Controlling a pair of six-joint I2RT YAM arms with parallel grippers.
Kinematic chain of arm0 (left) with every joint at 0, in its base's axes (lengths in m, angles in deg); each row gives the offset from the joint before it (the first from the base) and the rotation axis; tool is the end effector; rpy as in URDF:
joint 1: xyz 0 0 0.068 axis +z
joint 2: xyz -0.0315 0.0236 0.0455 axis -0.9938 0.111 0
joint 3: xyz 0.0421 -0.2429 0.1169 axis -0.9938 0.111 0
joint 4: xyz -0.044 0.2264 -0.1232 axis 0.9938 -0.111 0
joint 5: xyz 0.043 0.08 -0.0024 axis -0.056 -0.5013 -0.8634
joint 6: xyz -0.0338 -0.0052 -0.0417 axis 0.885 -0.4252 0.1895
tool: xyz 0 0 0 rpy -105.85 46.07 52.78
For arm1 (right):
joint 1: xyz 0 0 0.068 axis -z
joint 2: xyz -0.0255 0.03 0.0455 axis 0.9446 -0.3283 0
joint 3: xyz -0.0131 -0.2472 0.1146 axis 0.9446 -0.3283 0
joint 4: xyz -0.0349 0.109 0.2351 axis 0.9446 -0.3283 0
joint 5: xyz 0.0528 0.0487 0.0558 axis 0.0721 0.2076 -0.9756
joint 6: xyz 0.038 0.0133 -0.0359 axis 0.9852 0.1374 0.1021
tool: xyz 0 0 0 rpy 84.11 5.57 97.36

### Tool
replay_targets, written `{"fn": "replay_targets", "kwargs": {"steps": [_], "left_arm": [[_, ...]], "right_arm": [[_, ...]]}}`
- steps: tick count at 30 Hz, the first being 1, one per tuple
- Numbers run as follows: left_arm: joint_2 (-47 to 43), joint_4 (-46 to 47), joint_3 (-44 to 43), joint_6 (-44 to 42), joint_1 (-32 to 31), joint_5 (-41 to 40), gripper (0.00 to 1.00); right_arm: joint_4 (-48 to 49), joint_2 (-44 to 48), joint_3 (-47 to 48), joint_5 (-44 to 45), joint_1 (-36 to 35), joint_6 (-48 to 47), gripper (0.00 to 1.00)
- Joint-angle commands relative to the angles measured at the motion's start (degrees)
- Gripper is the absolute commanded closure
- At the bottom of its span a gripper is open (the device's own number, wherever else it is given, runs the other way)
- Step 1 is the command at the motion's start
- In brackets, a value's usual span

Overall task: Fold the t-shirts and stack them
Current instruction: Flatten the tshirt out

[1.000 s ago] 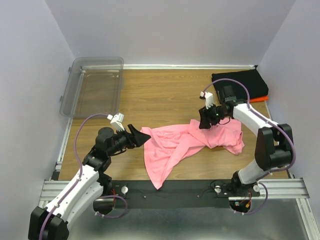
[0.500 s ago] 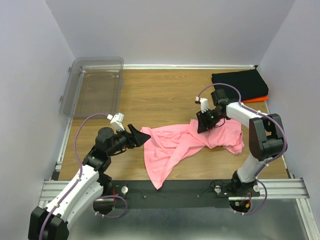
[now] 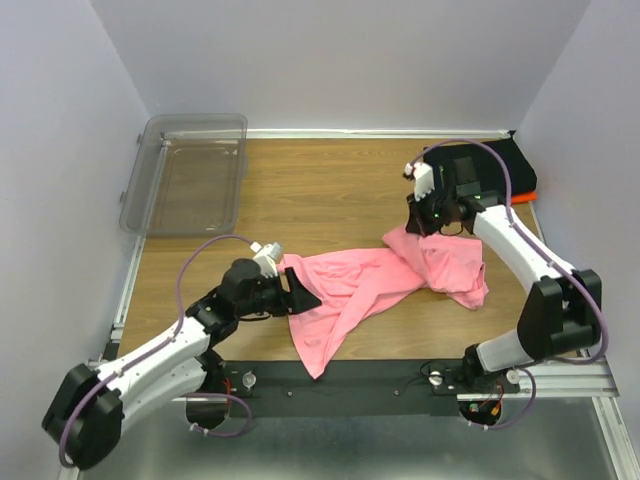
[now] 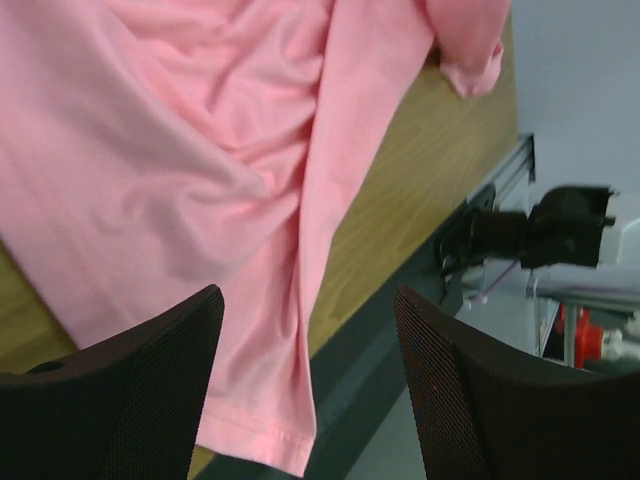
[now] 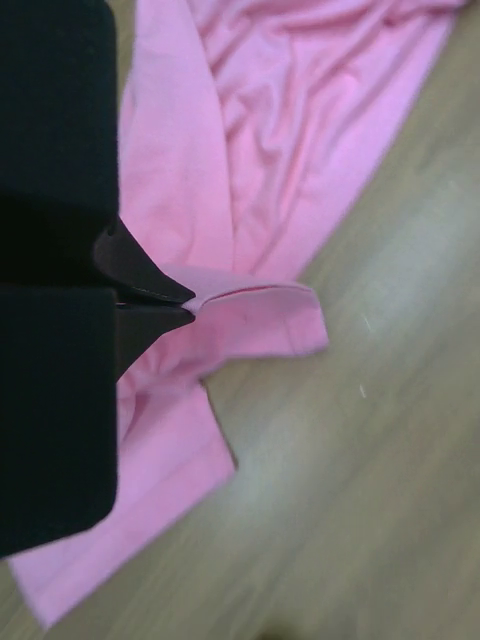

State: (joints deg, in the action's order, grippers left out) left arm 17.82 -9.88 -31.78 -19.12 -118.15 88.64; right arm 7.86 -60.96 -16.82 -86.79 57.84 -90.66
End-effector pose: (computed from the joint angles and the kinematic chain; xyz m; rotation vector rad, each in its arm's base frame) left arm 0.1330 -0.1065 0.1833 -0.0915 2.2596 -1.2580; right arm 0.3002 0.0844 0.2479 -0.8151 2.3785 0.5146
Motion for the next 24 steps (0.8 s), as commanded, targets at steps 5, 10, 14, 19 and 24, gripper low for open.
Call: {"fn": "replay_targets", "kwargs": {"steps": [5, 10, 14, 19, 24], "left_arm": [[12.58, -12.48, -17.18, -13.7, -11.61, -9.27, 0.27], [16.63, -22.52, -33.98, -31.47, -21.72, -17.29, 0.27], [21.63, -25.48, -40.48, -40.01, -27.88, -17.1, 0.27], [36.12, -44.21, -46.57, -28.51, -33.66, -22.45, 0.29], [39.13, -43.7, -41.2, -22.44, -46.22, -18.16, 0.29]], "right_arm": [[7.96, 6.01, 6.78, 10.95, 10.17, 3.91, 0.99], [7.96, 5.92, 11.0, 7.95, 14.49, 4.71, 0.99], [7.96, 6.1, 10.39, 5.22, 14.84, 5.94, 0.99], [7.96, 6.45, 8.37, 3.82, 15.1, 5.59, 0.99], [7.96, 5.05, 8.37, 4.08, 15.37, 5.15, 0.99]]}}
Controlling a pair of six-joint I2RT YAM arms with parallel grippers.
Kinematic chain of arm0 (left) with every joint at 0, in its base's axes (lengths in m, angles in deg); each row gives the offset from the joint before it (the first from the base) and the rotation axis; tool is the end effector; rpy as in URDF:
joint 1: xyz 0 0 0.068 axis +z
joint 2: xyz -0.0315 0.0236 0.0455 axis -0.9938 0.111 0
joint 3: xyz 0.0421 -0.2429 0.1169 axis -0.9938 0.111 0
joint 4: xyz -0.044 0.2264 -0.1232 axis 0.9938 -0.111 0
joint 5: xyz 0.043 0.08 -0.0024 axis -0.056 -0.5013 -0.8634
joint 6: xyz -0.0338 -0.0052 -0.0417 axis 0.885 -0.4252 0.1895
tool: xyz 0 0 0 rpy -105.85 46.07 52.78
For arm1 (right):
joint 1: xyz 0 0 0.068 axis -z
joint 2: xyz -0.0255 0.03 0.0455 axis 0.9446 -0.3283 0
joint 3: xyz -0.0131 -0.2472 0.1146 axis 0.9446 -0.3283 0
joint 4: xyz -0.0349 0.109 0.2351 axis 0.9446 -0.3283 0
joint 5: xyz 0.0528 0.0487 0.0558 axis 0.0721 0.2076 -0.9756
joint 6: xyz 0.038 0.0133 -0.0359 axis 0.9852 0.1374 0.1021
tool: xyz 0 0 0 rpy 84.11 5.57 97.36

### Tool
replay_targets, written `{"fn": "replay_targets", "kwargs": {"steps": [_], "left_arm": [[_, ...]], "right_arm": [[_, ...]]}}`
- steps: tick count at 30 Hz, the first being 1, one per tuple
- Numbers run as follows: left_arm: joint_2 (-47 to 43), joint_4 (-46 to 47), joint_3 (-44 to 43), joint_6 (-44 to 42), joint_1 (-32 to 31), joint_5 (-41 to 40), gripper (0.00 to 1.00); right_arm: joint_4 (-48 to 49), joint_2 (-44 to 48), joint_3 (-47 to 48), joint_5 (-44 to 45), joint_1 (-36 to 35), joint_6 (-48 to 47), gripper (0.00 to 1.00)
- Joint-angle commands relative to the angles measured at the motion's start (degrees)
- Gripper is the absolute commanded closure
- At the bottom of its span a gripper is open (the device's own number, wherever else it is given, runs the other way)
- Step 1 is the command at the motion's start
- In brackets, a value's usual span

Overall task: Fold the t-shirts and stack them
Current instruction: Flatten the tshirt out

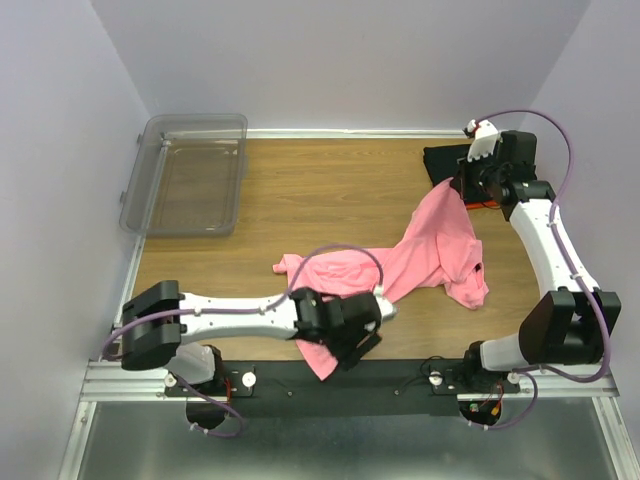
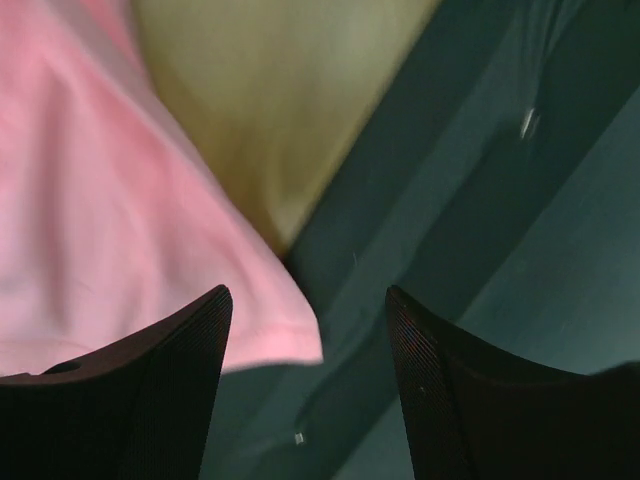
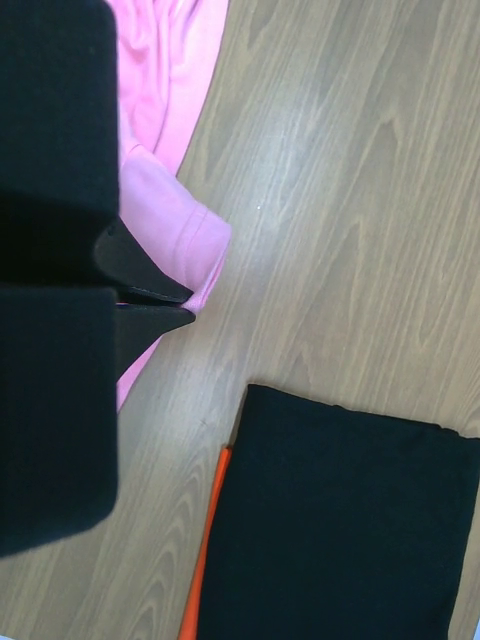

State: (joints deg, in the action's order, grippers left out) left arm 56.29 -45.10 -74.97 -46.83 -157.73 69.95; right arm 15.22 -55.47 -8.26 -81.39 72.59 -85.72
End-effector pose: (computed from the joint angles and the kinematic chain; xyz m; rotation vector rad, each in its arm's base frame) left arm 0.0795 -0.2829 0.2375 1.1538 2.4585 -0.6463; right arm 0.3184 0.0019 0.3333 -0.3884 2.1299 0.2217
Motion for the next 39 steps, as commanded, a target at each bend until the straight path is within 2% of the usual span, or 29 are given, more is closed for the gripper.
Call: {"fn": "replay_targets", "kwargs": {"steps": [1, 5, 10, 16, 25, 31, 33, 34, 37, 39], "left_arm": [[1.62, -9.18, 1.55, 5.89, -7.62, -0.08, 0.3], [7.78, -16.04, -0.12, 8.88, -11.58, -4.3, 0.31], [13.22, -15.7, 0.4, 9.76, -14.83, -3.34, 0.38], [17.89, -17.71, -2.31, 10.55, -14.84, -8.43, 0.41], [17.98, -21.41, -5.75, 12.84, -14.75, -15.38, 0.46], [18.33, -20.27, -4.08, 12.31, -14.84, -13.45, 0.64], [17.72, -20.18, -3.64, 12.14, -14.84, -12.58, 0.93], [17.72, -20.18, -3.64, 12.22, -14.84, -12.66, 1.0], [15.61, -21.31, -5.12, 13.19, -14.75, -14.49, 1.0], [12.72, -25.78, -7.58, 15.11, -12.92, -21.57, 1.0]], "right_arm": [[0.59, -0.7, 0.06, -1.06, 0.61, 0.29, 0.99], [0.59, -1.14, 0.86, -0.35, 0.7, 0.47, 0.99], [0.59, -0.79, 0.07, -0.88, 0.88, 0.47, 0.99], [0.59, -0.62, -0.29, -1.93, 1.14, 0.65, 0.99], [0.5, -0.7, -0.99, -3.52, 1.14, 0.73, 0.99], [0.5, -0.53, -0.99, -3.52, 1.14, 0.65, 0.99], [0.42, -0.27, -0.81, -3.87, 1.14, 0.47, 0.99], [0.42, 0.0, -0.73, -4.13, 1.14, 0.47, 0.99], [-0.02, 0.96, 0.93, -6.24, 1.14, -1.98, 0.99], [-2.12, 1.32, 3.91, -7.73, 1.14, -3.91, 0.99]]}}
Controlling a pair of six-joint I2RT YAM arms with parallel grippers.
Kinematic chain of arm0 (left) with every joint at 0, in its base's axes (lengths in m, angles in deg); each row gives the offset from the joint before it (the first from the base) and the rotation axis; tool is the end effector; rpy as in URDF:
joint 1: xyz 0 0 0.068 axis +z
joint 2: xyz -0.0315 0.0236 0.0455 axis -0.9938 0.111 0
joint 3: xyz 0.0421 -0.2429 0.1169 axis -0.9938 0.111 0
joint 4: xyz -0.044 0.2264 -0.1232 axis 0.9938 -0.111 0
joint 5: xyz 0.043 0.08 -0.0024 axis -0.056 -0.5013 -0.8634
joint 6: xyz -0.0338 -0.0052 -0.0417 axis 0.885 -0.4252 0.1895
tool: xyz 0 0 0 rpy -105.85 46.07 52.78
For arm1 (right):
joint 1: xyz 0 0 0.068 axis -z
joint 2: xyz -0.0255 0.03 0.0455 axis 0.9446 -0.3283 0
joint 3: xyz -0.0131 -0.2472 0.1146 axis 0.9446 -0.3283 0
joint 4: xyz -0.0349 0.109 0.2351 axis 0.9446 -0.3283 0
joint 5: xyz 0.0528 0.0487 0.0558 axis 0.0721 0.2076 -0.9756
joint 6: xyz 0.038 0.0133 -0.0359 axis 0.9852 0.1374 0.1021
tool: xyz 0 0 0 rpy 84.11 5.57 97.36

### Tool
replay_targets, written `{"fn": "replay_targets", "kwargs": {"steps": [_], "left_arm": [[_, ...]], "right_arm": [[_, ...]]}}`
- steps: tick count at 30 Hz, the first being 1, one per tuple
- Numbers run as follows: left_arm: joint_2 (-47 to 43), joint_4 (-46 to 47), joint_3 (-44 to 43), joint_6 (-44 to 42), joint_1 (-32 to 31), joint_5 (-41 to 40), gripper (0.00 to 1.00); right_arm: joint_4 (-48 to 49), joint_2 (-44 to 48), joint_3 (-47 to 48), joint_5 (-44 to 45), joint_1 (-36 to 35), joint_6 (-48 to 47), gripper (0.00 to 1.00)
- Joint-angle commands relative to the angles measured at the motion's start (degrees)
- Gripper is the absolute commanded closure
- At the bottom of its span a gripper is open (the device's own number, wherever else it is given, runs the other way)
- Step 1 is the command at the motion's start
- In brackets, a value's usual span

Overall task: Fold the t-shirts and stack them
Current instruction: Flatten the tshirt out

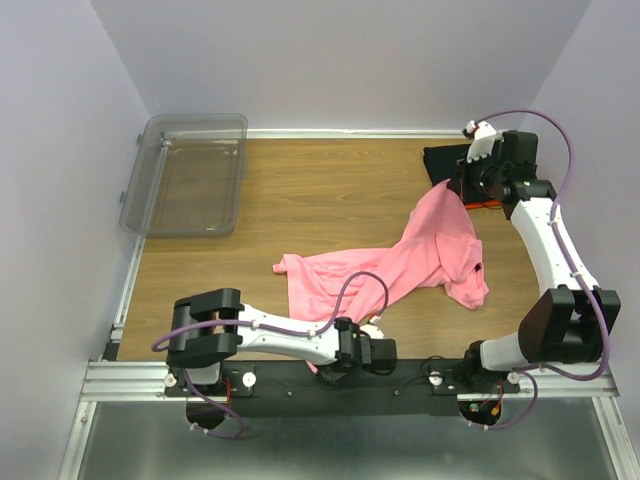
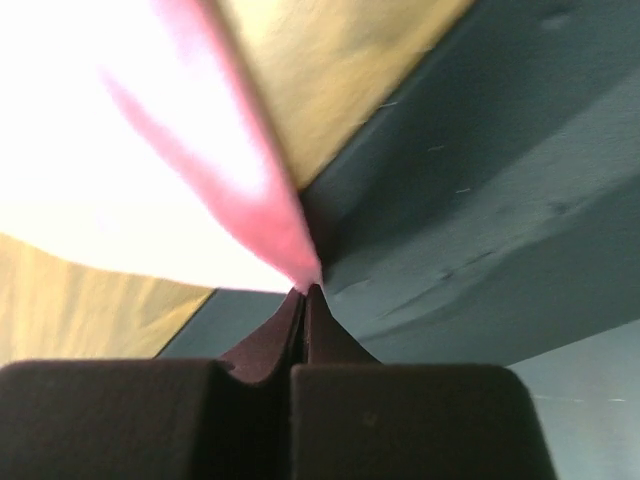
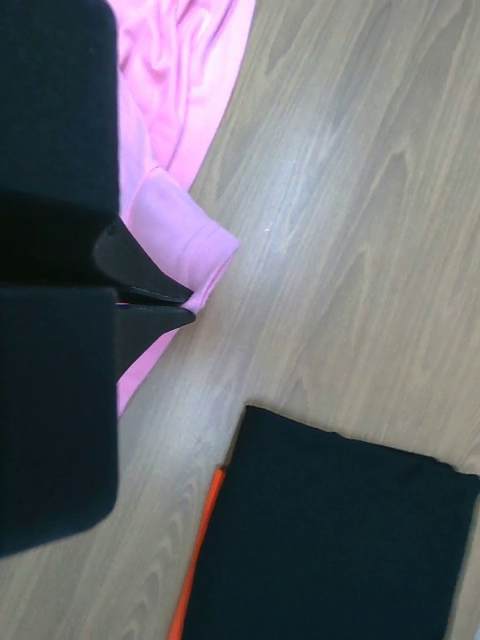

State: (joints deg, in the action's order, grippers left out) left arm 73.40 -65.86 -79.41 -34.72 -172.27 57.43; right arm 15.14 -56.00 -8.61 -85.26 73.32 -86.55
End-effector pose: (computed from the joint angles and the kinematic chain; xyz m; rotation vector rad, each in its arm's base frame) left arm 0.0137 -0.2956 0.1653 1.3080 2.6745 0.1293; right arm 0.3195 0.0000 0.3289 -0.4241 2.1264 0.2840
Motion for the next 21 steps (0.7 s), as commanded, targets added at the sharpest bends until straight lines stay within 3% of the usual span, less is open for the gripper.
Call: {"fn": "replay_targets", "kwargs": {"steps": [1, 6, 9, 10, 11, 12, 14, 18, 21], "left_arm": [[-7.36, -6.78, -6.9, 5.63, 2.85, -11.79, 1.0], [-20.73, -2.25, -21.92, 3.03, 15.22, -26.02, 1.0], [-32.75, 11.7, -27.57, -7.06, 16.74, -35.07, 1.0], [-32.79, 15.92, -28.28, -10.14, 16.75, -36.24, 1.0], [-37.06, 24.67, -28.99, -13.99, 16.92, -36.6, 1.0], [-38.84, 28.76, -29.69, -21.34, 16.92, -37.56, 1.0], [-42.79, 36.84, -32.85, -27.54, 16.92, -37.14, 1.0], [-46.15, 43.99, -38.39, -38.53, 16.92, -34.59, 1.0], [-47.64, 47.34, -39.28, -41.62, 16.92, -30.82, 1.0]], "right_arm": [[-3.0, 2.02, 8.46, -4.82, 0.42, -4.48, 0.99], [-9.6, 2.37, 26.31, -7.55, 0.42, -5.29, 1.0], [-12.23, 2.81, 39.05, -9.75, 0.42, -3.19, 0.99], [-12.85, 2.81, 42.22, -9.93, 0.42, -3.18, 0.99], [-13.99, 2.81, 45.21, -10.02, 0.42, -2.4, 0.99], [-14.43, 3.07, 51.76, -9.67, 0.42, -2.13, 0.99], [-14.44, 3.51, 57.16, -8.18, 0.42, -1.6, 1.0], [-13.74, 4.47, 68.69, -0.04, 0.42, -0.63, 0.99], [-10.05, 5.71, 72.83, 6.13, 0.42, 0.51, 0.99]]}}
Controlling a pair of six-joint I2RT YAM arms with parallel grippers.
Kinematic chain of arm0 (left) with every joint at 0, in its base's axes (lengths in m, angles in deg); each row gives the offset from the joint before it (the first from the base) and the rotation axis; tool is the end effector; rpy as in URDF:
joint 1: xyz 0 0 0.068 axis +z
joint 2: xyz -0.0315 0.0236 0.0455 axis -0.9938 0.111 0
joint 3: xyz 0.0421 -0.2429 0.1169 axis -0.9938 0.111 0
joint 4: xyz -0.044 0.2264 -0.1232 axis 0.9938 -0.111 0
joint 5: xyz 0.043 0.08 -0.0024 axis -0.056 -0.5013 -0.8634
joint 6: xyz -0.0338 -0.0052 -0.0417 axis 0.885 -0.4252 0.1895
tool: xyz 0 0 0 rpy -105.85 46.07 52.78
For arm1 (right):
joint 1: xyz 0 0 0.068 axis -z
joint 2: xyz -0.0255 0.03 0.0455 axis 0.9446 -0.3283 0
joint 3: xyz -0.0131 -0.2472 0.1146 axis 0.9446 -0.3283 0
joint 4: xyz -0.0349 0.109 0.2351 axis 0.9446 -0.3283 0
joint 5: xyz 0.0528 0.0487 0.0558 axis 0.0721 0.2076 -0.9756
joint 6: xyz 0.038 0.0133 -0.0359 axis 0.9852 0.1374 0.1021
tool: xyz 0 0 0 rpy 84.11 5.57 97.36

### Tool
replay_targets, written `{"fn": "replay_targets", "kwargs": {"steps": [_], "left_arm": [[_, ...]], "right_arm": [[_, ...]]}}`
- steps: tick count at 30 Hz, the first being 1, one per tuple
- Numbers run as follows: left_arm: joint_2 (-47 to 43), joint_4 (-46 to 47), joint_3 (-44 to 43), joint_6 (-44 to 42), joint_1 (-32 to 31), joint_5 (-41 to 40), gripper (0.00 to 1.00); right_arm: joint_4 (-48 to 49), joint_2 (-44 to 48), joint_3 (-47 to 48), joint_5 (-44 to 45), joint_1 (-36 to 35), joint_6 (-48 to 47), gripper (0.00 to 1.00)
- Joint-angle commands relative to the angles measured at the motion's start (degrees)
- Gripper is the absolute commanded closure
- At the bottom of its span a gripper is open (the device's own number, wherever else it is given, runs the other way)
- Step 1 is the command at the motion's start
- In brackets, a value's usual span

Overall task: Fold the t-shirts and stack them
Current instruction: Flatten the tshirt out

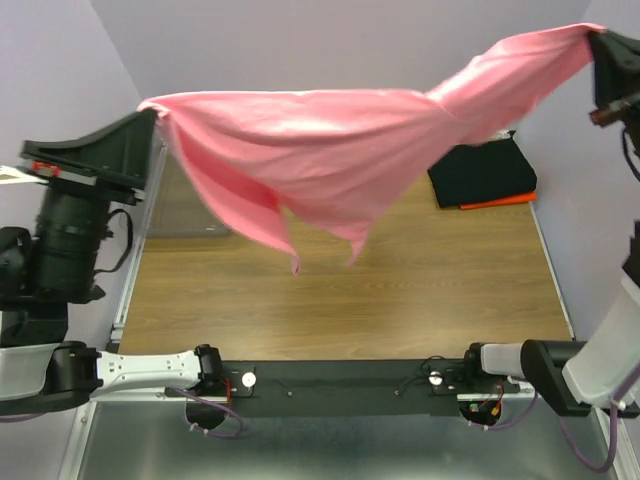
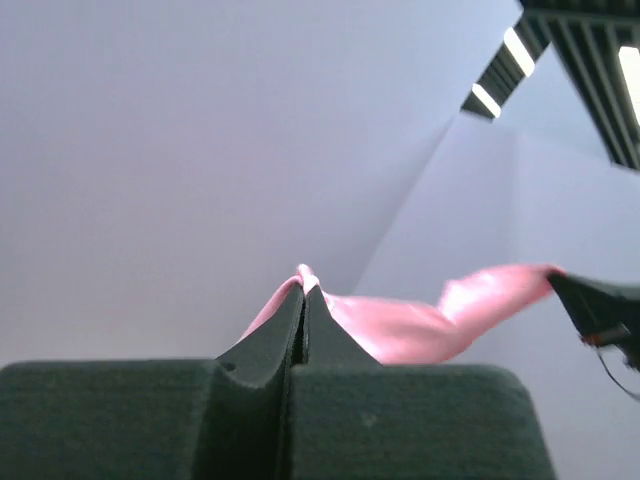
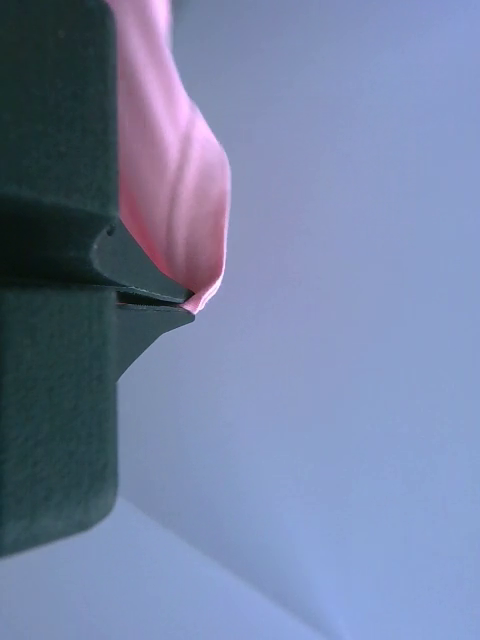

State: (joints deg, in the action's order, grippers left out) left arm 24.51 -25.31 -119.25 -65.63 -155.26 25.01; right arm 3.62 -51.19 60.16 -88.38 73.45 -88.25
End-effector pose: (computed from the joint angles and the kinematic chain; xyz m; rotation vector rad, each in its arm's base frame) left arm 0.0343 -0.0258 0.6107 -0.1296 1.1238 -0.8768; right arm 0.1104 0.0106 0.6624 -0.5220 1.0548 -0.0163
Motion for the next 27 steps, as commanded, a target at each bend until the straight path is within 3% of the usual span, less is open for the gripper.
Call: {"fn": "replay_targets", "kwargs": {"steps": [1, 11, 15, 20, 23, 25, 26, 27], "left_arm": [[1.16, 7.06, -0.13, -11.33, -0.08, 2.04, 1.0], [-2.7, 16.54, 6.09, -16.79, -0.08, 10.31, 1.0], [-5.34, 21.47, 12.33, -18.37, -0.08, 3.58, 1.0], [-10.96, 29.29, 26.38, -17.94, -0.08, -13.55, 1.0], [-10.71, 26.41, 33.42, -12.94, 0.27, -19.81, 1.0], [-7.83, 21.24, 37.02, -7.07, 3.14, -20.02, 1.0], [-6.41, 16.69, 38.61, 1.41, 6.3, -17.93, 1.0], [-4.66, 13.6, 39.84, 6.28, 10.68, -8.51, 1.0]], "right_arm": [[2.35, 1.34, 4.6, 11.89, 0.29, 2.48, 0.99], [5.61, 2.48, 10.14, 18.59, 0.29, 4.15, 0.99], [5.87, 2.22, 4.71, 15.7, 0.29, 4.85, 0.99], [10.7, 3.89, -20.41, 5.87, 0.29, 6.52, 0.99], [14.3, 3.1, -35.96, 1.46, 0.29, 6.96, 1.0], [17.81, 2.4, -43.09, -0.29, 0.29, 7.14, 0.99], [21.13, 1.09, -49.91, -1.17, 0.29, 7.05, 1.0], [23.08, 0.21, -52.76, -1.88, 0.29, 7.83, 0.99]]}}
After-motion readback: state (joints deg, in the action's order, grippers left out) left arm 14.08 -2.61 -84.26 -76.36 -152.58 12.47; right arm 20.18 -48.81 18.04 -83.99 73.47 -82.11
